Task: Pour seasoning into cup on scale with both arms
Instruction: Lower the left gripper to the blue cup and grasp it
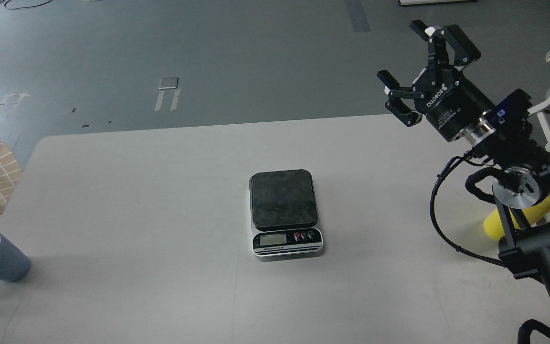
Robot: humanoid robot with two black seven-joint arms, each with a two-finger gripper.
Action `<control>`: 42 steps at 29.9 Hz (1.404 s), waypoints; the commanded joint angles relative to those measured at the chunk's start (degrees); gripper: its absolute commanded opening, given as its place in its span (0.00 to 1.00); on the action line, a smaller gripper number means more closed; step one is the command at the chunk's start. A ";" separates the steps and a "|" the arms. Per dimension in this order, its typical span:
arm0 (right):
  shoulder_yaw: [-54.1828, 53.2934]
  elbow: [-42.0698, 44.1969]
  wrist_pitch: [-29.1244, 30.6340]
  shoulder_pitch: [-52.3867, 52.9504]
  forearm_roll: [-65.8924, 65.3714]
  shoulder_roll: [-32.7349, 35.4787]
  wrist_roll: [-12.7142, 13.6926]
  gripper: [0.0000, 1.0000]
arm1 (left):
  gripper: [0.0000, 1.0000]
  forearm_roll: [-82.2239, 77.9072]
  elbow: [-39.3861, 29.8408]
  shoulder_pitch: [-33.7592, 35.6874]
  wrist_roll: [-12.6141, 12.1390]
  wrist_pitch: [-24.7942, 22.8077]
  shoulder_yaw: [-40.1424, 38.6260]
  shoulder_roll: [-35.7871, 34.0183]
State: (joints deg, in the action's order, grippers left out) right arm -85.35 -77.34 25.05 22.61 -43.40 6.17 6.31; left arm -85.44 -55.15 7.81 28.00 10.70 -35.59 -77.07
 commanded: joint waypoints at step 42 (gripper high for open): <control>0.18 0.17 -0.09 -0.29 -0.72 -0.01 0.02 1.00 | 0.99 2.12 -3.39 -3.94 0.00 0.11 3.24 3.07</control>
State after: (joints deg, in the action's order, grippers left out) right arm -85.16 -77.17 24.96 22.32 -44.12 6.07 6.34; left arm -83.24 -58.54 3.87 27.99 10.85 -32.33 -74.39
